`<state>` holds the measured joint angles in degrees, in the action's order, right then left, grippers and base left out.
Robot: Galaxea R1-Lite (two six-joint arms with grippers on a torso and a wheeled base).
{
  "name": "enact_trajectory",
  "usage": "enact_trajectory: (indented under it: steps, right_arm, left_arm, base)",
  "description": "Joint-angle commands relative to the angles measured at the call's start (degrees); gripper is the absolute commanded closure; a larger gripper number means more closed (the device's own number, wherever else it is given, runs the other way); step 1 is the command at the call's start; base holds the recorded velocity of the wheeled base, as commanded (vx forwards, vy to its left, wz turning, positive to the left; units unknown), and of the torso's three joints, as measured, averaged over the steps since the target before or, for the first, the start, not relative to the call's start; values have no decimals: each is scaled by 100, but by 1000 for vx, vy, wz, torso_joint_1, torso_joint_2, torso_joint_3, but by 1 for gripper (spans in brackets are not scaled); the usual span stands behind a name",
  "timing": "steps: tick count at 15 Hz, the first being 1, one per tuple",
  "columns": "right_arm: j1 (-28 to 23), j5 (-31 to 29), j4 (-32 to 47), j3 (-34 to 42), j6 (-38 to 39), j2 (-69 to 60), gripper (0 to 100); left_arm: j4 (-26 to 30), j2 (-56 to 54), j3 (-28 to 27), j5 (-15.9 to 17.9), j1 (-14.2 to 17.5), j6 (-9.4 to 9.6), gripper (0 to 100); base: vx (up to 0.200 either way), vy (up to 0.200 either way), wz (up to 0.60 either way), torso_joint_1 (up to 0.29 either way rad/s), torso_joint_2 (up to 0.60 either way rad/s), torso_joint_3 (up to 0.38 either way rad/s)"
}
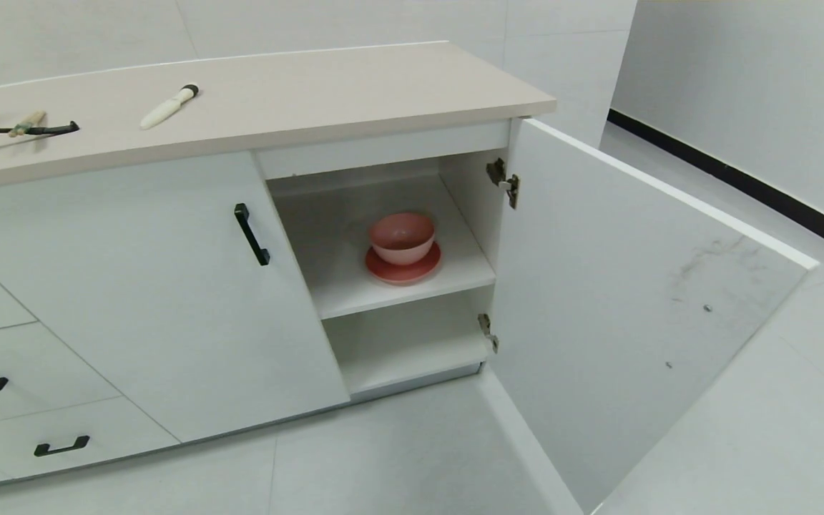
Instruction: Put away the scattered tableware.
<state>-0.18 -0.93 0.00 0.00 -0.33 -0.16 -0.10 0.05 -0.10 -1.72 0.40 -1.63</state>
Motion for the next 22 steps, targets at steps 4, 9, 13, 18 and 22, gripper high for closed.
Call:
enact_trajectory:
  steps: [4,9,13,18,22]
  right_arm:
    - [-8,-4,0,0,-11,16,0]
    - [-8,-4,0,0,-11,16,0]
    - [-8,-4,0,0,7,16,0]
    - [-8,-4,0,0,-2,16,0]
    - [-8,14,0,0,-29,16,0]
  left_arm:
    - [10,-5,1,-4,-5,32,0]
    - [10,-5,1,-4,-5,14,0]
    - [1,-5,1,-48,-5,14,0]
    - [1,-5,1,-48,-5,14,0]
    - [10,-5,1,-48,-5,14,0]
  base:
    - [-150,-50,0,0,2,2]
    - [0,-200,0,1,1,1]
    - [0,-200,0,0,1,1]
    - [0,-120,0,1,0,3]
    - [0,0,450,3,1,2]
